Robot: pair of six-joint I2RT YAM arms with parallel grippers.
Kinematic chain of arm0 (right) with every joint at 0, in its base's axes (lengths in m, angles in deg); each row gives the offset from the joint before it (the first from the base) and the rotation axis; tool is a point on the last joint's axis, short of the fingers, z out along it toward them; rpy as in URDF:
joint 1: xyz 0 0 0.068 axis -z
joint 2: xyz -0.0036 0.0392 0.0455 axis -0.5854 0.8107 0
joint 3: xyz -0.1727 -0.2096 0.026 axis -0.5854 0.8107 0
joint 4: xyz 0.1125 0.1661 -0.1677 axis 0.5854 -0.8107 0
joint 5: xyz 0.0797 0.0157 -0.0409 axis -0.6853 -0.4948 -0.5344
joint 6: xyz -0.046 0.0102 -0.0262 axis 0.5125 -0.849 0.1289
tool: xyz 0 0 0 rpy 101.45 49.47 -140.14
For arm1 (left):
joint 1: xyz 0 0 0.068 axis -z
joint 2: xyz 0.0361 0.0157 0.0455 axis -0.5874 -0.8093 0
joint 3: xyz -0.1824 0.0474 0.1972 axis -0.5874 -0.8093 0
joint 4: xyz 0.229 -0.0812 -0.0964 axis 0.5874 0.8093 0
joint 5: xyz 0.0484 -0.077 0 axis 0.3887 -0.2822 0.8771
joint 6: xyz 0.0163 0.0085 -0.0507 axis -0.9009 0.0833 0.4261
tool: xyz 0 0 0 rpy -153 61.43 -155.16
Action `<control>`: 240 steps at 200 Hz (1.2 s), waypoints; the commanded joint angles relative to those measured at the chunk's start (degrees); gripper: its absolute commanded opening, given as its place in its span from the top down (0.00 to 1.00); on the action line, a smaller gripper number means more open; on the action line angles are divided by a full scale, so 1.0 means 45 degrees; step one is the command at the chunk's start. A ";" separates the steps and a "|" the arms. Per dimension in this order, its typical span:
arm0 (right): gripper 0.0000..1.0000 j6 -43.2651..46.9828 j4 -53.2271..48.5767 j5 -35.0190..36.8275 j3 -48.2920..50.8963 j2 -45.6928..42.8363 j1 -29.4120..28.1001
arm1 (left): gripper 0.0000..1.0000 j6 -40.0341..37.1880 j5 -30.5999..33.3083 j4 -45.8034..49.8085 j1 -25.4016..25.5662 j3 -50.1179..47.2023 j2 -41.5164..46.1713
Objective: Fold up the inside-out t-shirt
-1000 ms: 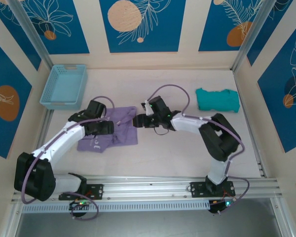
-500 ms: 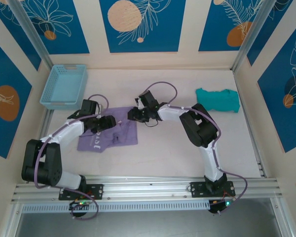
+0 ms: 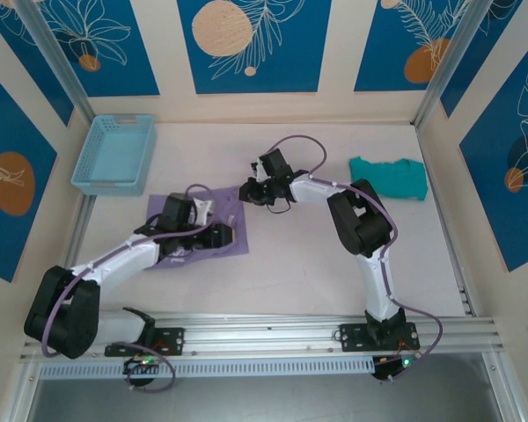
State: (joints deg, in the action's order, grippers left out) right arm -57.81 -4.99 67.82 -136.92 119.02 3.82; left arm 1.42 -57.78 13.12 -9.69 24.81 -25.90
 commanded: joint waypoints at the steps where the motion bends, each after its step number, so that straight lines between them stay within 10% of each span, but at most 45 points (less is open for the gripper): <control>1: 0.81 0.0785 -0.1324 -0.0506 -0.0931 0.0484 0.0352 | 0.48 -0.0174 -0.0970 -0.0470 0.0874 0.0366 -0.0664; 58: 0.58 0.2638 -0.3026 -0.0197 -0.0704 -0.0613 0.0860 | 0.26 -0.0910 -0.0301 0.0278 0.0980 0.1193 0.0349; 138: 0.51 0.1828 -0.1078 -0.0054 0.4749 -0.4700 -0.1669 | 0.22 0.0737 0.3745 0.1659 -0.4559 0.1376 0.0010; 197: 0.54 0.0438 -0.0123 -0.0115 0.3817 -0.3021 -0.3806 | 0.22 -0.0017 0.4554 0.1849 -0.6120 0.1413 -0.1699; 240: 0.58 0.0568 -0.2086 0.1501 0.2943 -0.1746 -0.2968 | 0.23 -0.0325 0.4150 0.2320 -0.6166 0.0100 -0.1032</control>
State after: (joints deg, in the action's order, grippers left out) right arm -54.54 -8.01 69.87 -122.30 109.69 -12.72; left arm 1.82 -38.79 20.46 -37.01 29.13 -33.33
